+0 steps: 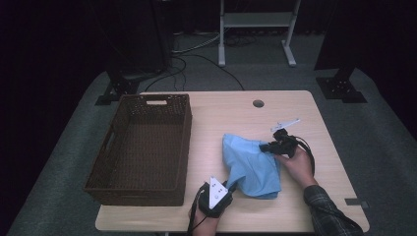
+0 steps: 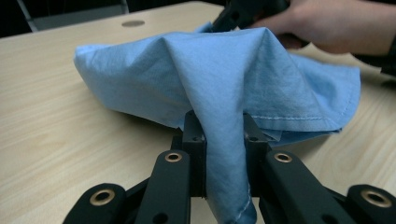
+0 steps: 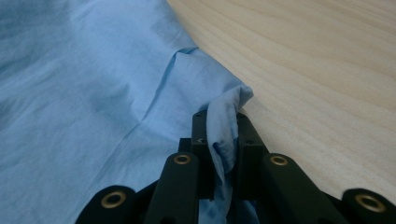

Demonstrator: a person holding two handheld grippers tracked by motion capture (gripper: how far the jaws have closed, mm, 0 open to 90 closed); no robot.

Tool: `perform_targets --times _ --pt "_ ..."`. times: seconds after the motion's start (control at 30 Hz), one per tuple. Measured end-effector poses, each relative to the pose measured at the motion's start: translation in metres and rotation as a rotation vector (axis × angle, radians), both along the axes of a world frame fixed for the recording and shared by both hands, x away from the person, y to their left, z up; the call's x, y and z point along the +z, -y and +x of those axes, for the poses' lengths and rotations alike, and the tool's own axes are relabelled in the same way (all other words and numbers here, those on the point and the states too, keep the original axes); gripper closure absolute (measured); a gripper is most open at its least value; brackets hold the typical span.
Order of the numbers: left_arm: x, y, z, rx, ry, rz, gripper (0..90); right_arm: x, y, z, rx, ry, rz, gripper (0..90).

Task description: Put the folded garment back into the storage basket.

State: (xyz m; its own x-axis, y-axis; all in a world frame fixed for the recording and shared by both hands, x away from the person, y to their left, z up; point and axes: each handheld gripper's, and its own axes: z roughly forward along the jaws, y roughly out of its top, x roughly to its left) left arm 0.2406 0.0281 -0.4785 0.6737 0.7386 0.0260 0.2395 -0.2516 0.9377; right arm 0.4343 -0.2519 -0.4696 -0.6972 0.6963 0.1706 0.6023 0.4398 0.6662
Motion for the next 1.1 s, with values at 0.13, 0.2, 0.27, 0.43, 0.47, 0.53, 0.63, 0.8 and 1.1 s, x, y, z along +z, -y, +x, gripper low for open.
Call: perform_targets --times 0.13,0.2,0.27,0.43,0.47,0.53,0.63,0.8,1.1 --pt "0.0 0.0 0.001 -0.002 0.036 -0.038 77.6 0.001 -0.004 -0.002 0.006 -0.004 -0.006 82.5" --pt "0.002 0.0 0.001 -0.003 0.061 -0.051 77.7 0.001 -0.005 -0.004 0.008 -0.005 -0.003 82.7" --pt "0.003 0.0 0.001 -0.005 0.072 -0.073 77.8 0.001 -0.007 -0.007 0.004 -0.01 0.003 82.9" --pt "0.007 0.0 0.005 0.003 0.076 -0.104 77.9 0.0 -0.015 -0.015 0.007 0.004 0.007 83.3" --pt "0.009 -0.001 0.007 0.005 0.077 -0.109 77.9 0.001 -0.016 -0.016 0.008 0.005 0.003 83.5" --pt "0.014 -0.002 0.009 0.006 0.073 -0.128 77.9 0.004 -0.018 -0.018 0.012 0.015 -0.004 83.6" --pt "0.026 -0.004 0.013 0.003 0.075 -0.142 77.9 0.012 -0.021 -0.021 0.013 0.029 -0.004 83.7" --pt "0.046 -0.005 0.021 0.005 0.087 -0.15 78.0 0.029 -0.023 -0.025 0.018 0.057 0.006 83.7" --pt "0.084 -0.014 0.037 0.003 0.104 -0.169 78.0 0.062 -0.026 -0.026 0.018 0.095 0.024 83.6"
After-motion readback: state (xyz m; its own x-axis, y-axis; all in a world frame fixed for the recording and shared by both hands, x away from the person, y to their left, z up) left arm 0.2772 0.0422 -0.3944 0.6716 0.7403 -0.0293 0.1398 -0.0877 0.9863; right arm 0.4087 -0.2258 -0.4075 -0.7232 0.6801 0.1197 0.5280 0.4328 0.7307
